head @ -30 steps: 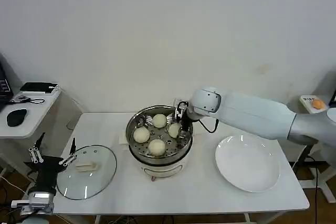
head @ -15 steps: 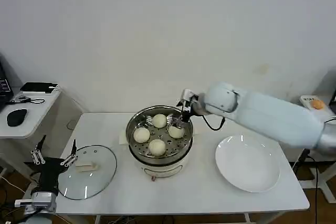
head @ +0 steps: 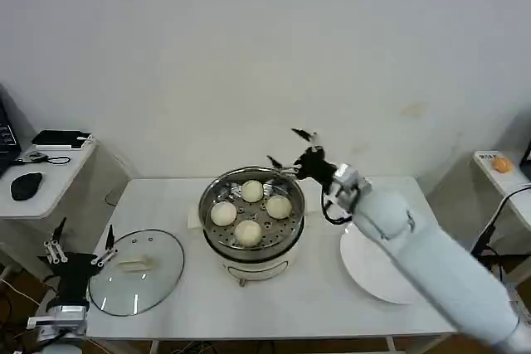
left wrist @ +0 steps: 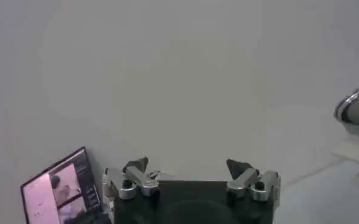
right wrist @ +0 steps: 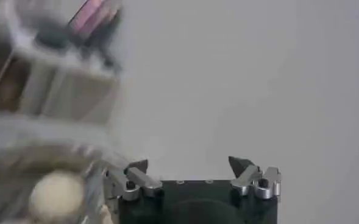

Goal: Take steamed baozi put them in steamer then cover it.

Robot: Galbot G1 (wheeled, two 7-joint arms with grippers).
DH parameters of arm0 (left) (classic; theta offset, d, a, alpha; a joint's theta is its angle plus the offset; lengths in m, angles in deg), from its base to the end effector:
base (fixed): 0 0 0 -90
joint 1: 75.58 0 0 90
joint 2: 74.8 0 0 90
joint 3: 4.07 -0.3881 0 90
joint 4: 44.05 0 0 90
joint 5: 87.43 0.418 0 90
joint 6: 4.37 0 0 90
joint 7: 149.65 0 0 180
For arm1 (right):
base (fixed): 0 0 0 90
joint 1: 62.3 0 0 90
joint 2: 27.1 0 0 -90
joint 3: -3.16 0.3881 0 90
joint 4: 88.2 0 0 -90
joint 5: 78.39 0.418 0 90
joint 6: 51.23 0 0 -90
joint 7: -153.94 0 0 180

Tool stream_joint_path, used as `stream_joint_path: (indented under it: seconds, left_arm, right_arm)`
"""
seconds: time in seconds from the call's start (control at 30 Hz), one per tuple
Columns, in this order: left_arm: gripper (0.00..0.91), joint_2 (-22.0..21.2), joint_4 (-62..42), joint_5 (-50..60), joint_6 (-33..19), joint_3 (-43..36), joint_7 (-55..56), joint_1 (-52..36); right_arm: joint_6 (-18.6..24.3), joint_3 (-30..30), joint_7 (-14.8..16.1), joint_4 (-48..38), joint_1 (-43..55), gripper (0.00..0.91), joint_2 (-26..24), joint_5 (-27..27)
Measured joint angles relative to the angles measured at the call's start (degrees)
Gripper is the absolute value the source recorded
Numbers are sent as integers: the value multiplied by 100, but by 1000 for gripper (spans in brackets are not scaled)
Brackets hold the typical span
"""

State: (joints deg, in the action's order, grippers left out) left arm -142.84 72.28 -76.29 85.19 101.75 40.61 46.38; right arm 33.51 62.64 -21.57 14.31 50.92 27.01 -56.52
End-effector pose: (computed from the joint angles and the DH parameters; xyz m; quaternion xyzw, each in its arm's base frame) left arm 0.2265 0.1705 -0.3179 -0.1071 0.9398 0.3245 0.0087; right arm 0.4660 -0.0065 -0.1946 -0.2865 0.9385 -0.1591 0.1091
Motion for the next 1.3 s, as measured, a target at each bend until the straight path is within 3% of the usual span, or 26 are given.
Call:
stream_joint_path:
  seconds: [0.27,0.5,0.8,1.3]
  left_arm:
    - [907,-19,-364,2088,-347,86,164,347]
    - [907,-5,-788,4075,-515,101,385,549]
    - [907,153,-1530,5634,-548,-171,375,210]
    - [907,389,-2482,6310,-466,-693,148,-810]
  right_arm:
    - [677,2600,77,436,-2194,907,619,-310]
    - [1025,4088,93,801,-3450,907,992,-362]
    - [1252,4927,69,1143,-4302,907,1316,-366]
    - [1388,5416,74,1452,-4993,907,1598,-391]
